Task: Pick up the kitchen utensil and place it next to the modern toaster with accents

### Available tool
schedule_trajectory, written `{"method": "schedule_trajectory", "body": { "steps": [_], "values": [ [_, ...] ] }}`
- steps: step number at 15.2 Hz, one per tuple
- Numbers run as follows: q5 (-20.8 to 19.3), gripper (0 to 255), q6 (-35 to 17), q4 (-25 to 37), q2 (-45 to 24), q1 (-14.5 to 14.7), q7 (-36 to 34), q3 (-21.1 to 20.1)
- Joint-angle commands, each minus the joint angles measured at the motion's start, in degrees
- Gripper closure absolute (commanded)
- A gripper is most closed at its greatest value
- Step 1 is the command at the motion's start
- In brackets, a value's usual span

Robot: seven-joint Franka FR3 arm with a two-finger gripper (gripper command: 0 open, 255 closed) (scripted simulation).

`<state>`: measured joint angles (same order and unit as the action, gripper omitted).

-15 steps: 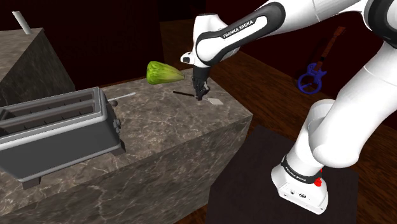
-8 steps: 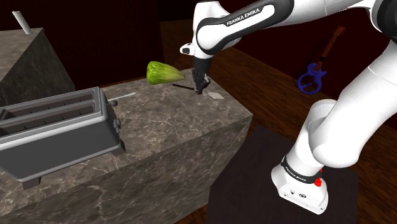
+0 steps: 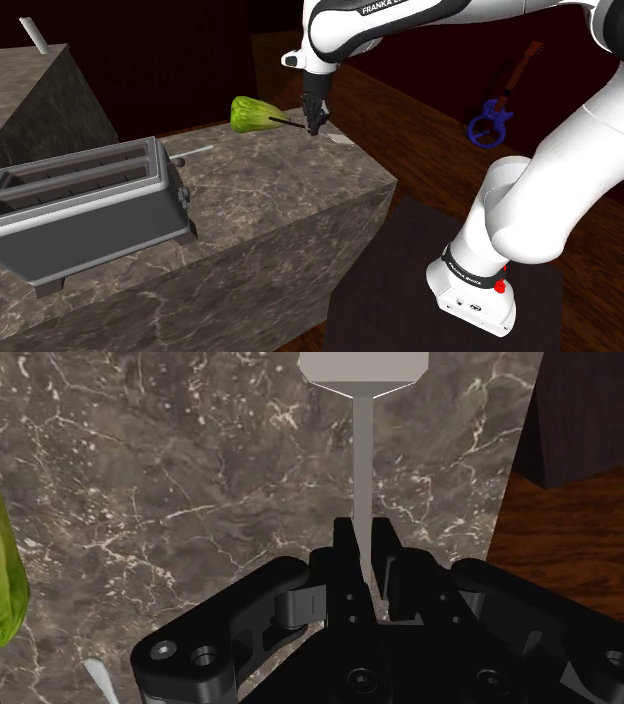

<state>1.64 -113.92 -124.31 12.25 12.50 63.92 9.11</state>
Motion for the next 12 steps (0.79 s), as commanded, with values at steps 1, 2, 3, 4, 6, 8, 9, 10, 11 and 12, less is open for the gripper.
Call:
{"method": "schedule_trajectory", "body": {
  "steps": [1, 2, 3, 4, 6, 8, 9, 10, 11, 12],
  "values": [
    [-0.1, 255, 1.6, 1.0, 0.6, 0.0, -0.2, -0.1],
    [-0.1, 255, 2.4, 1.7, 0.7, 0.0, -0.2, -0.1],
    [-0.2, 255, 3.1, 2.3, 0.8, 0.0, -0.3, -0.1],
    [-0.2, 255, 3.9, 3.0, 0.9, 0.0, -0.3, -0.1],
    [-0.2, 255, 5.4, 4.3, 1.1, 0.0, -0.4, -0.2],
    [-0.2, 255, 7.0, 5.8, 1.2, 0.0, -0.5, -0.2],
    [-0.3, 255, 7.8, 6.5, 1.3, 0.0, -0.5, -0.2],
    [-0.3, 255, 8.5, 7.2, 1.3, 0.0, -0.6, -0.2],
    [-0.3, 255, 9.3, 8.0, 1.3, 0.0, -0.6, -0.2],
    [-0.3, 255, 10.1, 8.7, 1.3, 0.1, -0.7, -0.2]
  ]
}}
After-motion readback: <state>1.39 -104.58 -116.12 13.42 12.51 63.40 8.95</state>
